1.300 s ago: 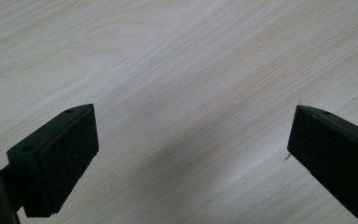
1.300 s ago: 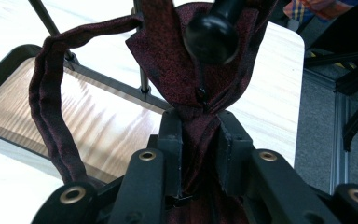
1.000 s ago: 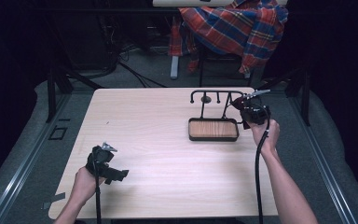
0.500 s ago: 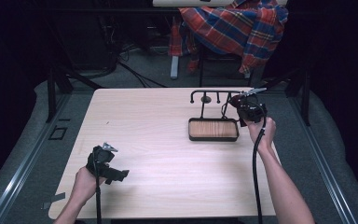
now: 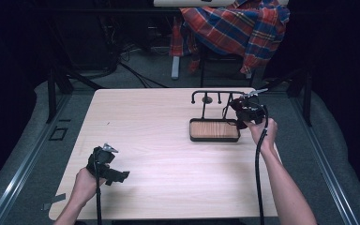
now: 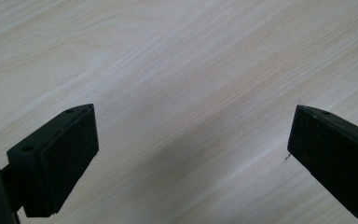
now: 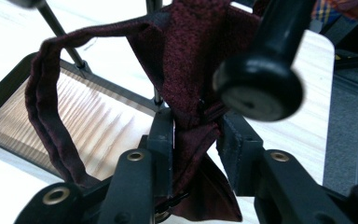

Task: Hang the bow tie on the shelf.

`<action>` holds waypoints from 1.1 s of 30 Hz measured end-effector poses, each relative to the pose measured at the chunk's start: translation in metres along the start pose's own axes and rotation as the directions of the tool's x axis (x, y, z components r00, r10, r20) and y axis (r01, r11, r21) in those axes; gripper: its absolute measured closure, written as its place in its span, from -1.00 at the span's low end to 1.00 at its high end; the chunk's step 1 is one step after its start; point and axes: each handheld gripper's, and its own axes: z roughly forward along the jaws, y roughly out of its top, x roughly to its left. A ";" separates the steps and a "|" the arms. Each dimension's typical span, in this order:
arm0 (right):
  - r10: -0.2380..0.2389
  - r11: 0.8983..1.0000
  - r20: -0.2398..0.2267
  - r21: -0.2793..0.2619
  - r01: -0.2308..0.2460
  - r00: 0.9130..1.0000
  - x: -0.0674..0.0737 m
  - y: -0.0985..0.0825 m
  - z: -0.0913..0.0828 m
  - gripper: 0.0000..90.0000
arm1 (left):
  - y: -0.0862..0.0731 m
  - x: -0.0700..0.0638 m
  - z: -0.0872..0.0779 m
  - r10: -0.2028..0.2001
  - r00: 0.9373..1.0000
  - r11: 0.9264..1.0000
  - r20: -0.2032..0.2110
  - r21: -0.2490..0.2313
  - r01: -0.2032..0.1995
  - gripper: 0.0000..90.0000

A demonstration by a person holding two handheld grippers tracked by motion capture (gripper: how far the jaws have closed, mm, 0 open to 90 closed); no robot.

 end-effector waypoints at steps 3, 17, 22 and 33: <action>0.004 1.000 -0.003 0.008 -0.003 1.000 -0.001 -0.001 0.000 0.44 | 0.001 -0.001 0.000 0.001 1.000 1.000 -0.001 -0.002 -0.001 -0.96; 0.014 1.000 -0.014 0.026 -0.014 1.000 -0.002 -0.004 0.003 0.23 | 0.009 -0.002 0.007 0.029 0.999 0.999 0.014 0.016 -0.029 -0.96; 0.025 0.999 -0.021 0.039 -0.024 0.999 -0.006 -0.010 0.000 0.11 | 0.015 -0.004 0.011 0.044 0.999 0.999 0.025 0.019 -0.045 -0.96; 0.050 0.998 -0.032 0.045 -0.048 0.998 -0.013 -0.020 -0.019 -0.12 | 0.025 -0.011 0.013 0.069 0.997 0.998 0.029 0.000 -0.069 -0.96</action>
